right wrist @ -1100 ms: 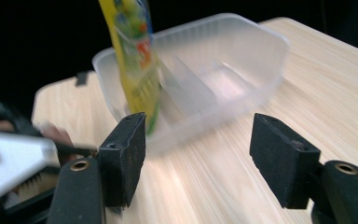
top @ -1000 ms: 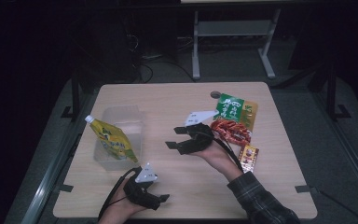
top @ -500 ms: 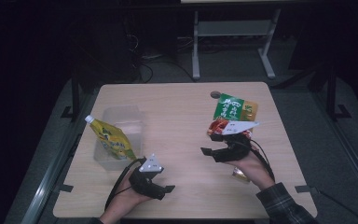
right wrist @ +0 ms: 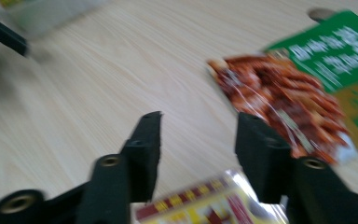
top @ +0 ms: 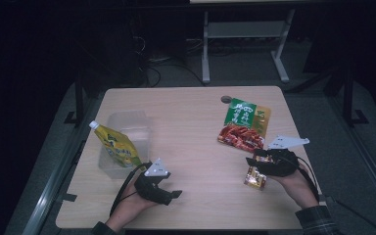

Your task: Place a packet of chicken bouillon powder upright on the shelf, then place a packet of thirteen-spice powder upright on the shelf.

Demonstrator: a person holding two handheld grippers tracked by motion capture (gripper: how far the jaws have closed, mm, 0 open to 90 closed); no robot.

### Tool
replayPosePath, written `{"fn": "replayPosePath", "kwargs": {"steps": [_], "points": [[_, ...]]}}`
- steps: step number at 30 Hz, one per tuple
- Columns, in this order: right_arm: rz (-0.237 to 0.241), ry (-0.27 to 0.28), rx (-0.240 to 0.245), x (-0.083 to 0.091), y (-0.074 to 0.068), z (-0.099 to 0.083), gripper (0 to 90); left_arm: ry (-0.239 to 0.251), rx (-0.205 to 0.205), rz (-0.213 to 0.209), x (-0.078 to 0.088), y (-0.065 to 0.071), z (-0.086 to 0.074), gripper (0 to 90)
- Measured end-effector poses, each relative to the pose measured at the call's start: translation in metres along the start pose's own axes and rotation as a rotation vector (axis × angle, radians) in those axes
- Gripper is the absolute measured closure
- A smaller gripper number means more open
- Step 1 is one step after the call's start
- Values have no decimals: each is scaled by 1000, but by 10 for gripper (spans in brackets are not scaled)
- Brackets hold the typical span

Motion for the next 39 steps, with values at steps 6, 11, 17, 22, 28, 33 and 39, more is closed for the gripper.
{"fn": "replayPosePath", "kwargs": {"steps": [6,11,17,22,28,33,39], "points": [[-120,-41,-57,9,42,-20,865,-9,-10,-8,3,4,-5,221],[-190,-84,-89,7,76,-36,898,-7,-6,-13,2,6,-6,221],[-222,-131,-74,-3,93,-46,898,-14,-16,-20,0,7,-6,221],[-200,-165,-39,-12,94,-50,899,-16,-16,-29,0,9,-7,219],[-167,-207,-28,-12,87,-58,899,-16,-26,-25,0,9,-7,219],[-109,-232,-24,-12,69,-64,899,-16,-25,-24,0,9,-7,219],[-25,-265,6,-23,35,-62,899,-8,-17,-22,1,8,-6,219]]}}
Point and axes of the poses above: each handheld gripper's, and its own axes: x roughly backward along the jaws, z roughly out of its top, y roughly to its right, the point moved 10 cm from there along -x, roughly forward along the jaws, and after that the axes turned 1 degree about -x, right-handed, at the moved point
